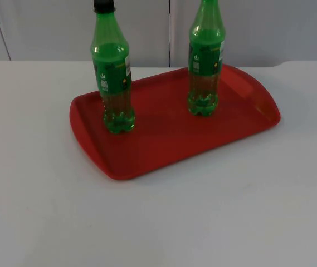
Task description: Place the bottle upright on the tray.
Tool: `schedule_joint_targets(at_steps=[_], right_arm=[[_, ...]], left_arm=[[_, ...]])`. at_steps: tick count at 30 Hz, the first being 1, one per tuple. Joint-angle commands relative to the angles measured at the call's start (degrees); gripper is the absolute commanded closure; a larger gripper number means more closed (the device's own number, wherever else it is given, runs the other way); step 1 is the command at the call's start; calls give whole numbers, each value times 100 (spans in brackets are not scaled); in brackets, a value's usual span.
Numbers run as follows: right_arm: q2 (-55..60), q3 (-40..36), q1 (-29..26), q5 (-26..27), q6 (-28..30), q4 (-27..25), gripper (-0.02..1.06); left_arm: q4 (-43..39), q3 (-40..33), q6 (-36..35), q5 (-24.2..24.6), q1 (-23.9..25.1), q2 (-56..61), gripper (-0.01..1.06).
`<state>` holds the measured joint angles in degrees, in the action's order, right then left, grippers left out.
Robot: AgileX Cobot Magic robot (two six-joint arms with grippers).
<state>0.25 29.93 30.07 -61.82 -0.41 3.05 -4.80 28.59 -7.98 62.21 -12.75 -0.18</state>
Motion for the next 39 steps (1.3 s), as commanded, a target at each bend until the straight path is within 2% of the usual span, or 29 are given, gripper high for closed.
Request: schedule_joint_targets(at_steps=[1,10,15,34,39], right_arm=[[-25,-39,-10,9,-21,-48,-1],[-25,-39,-10,9,-21,-48,-1],[-25,-39,-10,9,-21,-48,-1],[-25,-39,-10,9,-21,-48,-1],[-25,-39,-245,9,-21,-37,-1]], left_arm=[[41,-22,18,-43,230,18,0],[41,-22,18,-43,1166,18,0],[41,-22,18,-43,1480,18,0],[41,-22,18,-43,1480,18,0],[41,-22,18,-43,1480,18,0]])
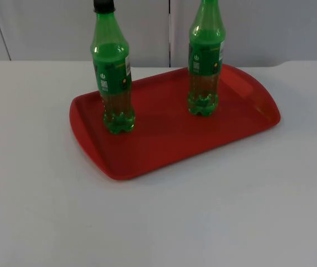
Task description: Place the bottle upright on the tray.
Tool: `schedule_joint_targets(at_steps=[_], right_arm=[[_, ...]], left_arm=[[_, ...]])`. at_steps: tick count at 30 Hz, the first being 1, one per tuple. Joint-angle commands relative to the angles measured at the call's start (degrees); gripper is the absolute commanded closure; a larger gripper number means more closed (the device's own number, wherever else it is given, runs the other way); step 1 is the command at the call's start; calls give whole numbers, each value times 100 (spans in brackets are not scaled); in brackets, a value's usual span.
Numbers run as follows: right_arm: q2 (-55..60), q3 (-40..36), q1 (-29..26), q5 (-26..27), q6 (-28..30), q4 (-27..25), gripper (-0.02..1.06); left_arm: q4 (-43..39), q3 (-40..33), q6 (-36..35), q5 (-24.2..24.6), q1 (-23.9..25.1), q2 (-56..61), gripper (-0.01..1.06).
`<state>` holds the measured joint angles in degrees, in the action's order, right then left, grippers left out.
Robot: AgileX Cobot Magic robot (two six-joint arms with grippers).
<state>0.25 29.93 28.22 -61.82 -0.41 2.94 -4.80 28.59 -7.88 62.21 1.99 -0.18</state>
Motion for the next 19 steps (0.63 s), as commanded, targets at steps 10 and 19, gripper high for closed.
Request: schedule_joint_targets(at_steps=[10,19], right_arm=[[-25,-39,-1237,9,-21,-26,-1],[-25,-39,-2046,9,-21,-26,-1]], left_arm=[[41,-22,9,-43,6,18,0],[41,-22,9,-43,6,18,0]])
